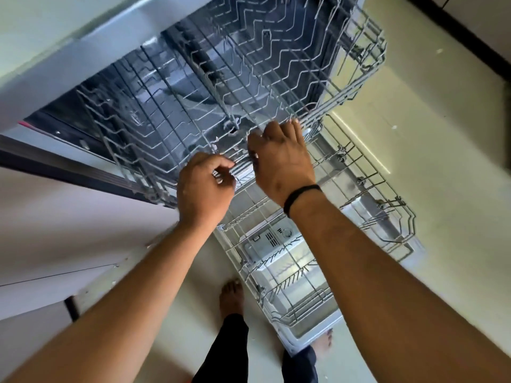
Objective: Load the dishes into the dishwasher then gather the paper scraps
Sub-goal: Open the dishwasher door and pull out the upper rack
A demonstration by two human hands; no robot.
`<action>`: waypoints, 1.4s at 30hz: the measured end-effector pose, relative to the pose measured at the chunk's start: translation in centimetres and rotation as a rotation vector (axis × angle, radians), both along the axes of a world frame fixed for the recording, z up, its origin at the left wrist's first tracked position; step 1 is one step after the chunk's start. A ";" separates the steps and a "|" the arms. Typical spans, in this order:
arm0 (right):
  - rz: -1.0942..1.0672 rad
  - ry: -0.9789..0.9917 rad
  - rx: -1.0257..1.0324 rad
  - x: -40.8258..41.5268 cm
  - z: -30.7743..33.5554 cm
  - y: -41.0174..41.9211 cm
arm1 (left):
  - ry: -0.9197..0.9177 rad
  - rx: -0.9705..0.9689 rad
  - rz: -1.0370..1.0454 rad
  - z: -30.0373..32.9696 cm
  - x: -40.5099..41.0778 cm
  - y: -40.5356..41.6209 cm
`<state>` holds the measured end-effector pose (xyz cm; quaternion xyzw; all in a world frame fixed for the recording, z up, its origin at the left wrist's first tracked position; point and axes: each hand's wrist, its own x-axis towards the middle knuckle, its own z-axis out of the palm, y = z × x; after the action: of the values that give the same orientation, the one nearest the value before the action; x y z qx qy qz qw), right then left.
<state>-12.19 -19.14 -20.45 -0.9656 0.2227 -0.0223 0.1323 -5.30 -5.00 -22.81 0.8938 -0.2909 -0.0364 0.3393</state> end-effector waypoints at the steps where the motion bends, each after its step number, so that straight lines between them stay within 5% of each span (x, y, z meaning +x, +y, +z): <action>1: -0.004 -0.008 0.000 -1.1 -0.1 0.1 | 0.022 -0.002 -0.004 0.0 -1.0 0.2; 11: 0.011 0.144 0.038 -9.2 1.5 -0.4 | 0.176 0.035 -0.135 1.0 -9.1 0.7; 20: 0.035 0.253 0.067 -10.2 2.2 -0.6 | 0.248 0.088 -0.173 1.0 -9.6 0.2; 26: 0.033 0.318 0.109 -12.3 2.3 -0.9 | 0.304 0.189 -0.376 3.5 -9.2 -0.3; 30: -0.051 0.310 0.198 -11.8 2.8 -0.9 | 0.121 -0.016 -0.138 3.4 -3.0 -4.0; 34: -0.120 0.322 0.130 -11.2 2.3 0.0 | 0.173 -0.056 0.192 0.9 6.6 -7.9; 38: -0.164 0.277 0.069 -10.9 1.2 1.1 | 0.406 0.151 0.144 -1.7 11.2 -9.8; 42: -0.177 0.220 0.052 -11.1 0.5 1.2 | 0.450 0.252 0.083 -3.0 11.2 -10.8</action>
<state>-23.25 -17.97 -19.99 -0.9351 0.3205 0.0779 0.1296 5.89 -15.77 -25.78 0.9097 -0.1641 -0.2562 0.2826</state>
